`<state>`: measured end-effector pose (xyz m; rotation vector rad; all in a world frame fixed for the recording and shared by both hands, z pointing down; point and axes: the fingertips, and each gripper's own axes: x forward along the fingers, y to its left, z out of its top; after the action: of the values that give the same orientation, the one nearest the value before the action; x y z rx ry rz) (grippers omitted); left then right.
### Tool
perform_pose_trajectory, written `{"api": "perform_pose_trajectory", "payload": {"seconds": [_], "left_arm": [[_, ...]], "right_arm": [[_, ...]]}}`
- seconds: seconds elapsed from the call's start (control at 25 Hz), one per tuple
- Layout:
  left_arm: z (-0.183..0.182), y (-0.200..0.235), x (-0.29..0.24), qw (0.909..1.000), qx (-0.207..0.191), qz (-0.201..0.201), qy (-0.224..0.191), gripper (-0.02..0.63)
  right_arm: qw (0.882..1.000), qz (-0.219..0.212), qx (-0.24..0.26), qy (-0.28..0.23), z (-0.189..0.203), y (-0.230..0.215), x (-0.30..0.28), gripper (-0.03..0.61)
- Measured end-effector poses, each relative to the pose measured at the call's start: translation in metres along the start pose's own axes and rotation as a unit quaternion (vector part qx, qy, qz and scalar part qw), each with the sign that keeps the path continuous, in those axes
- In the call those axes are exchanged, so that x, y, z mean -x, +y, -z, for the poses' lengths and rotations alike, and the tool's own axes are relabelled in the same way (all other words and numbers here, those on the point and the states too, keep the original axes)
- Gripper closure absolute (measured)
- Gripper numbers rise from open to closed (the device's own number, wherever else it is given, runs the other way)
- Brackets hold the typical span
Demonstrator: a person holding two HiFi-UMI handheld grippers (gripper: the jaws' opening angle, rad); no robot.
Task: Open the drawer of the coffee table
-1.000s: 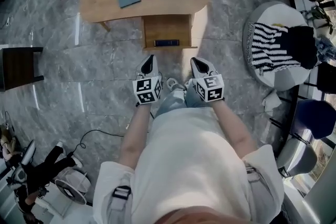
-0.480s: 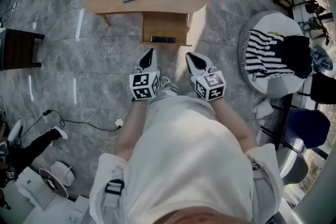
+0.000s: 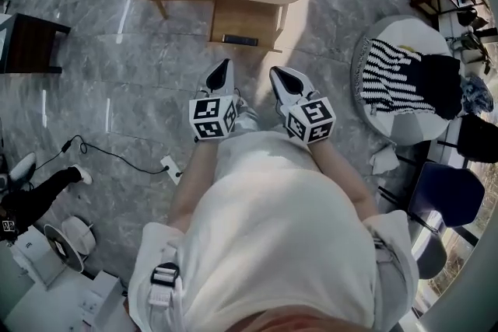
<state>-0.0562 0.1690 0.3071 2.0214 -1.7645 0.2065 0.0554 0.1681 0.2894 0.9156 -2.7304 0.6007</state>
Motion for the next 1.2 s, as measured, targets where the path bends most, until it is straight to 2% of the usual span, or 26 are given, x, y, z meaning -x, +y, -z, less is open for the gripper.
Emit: {"api": "perform_pose_trajectory", "payload": {"seconds": [0.28, 0.72, 1.2], "left_arm": [[0.004, -0.016, 0.021, 1.0, -0.001, -0.002, -0.004, 0.617], [-0.003, -0.015, 0.023, 0.9999, -0.001, -0.008, -0.012, 0.617], [-0.001, -0.009, 0.023, 0.9999, 0.0, -0.009, -0.008, 0.617]], "right_arm": [[1.0, 0.0, 0.002, -0.007, 0.0, 0.0, 0.019, 0.577], [1.0, 0.008, 0.021, -0.012, -0.009, -0.002, 0.02, 0.578], [1.0, 0.004, 0.018, -0.011, -0.008, 0.002, 0.016, 0.578]]}}
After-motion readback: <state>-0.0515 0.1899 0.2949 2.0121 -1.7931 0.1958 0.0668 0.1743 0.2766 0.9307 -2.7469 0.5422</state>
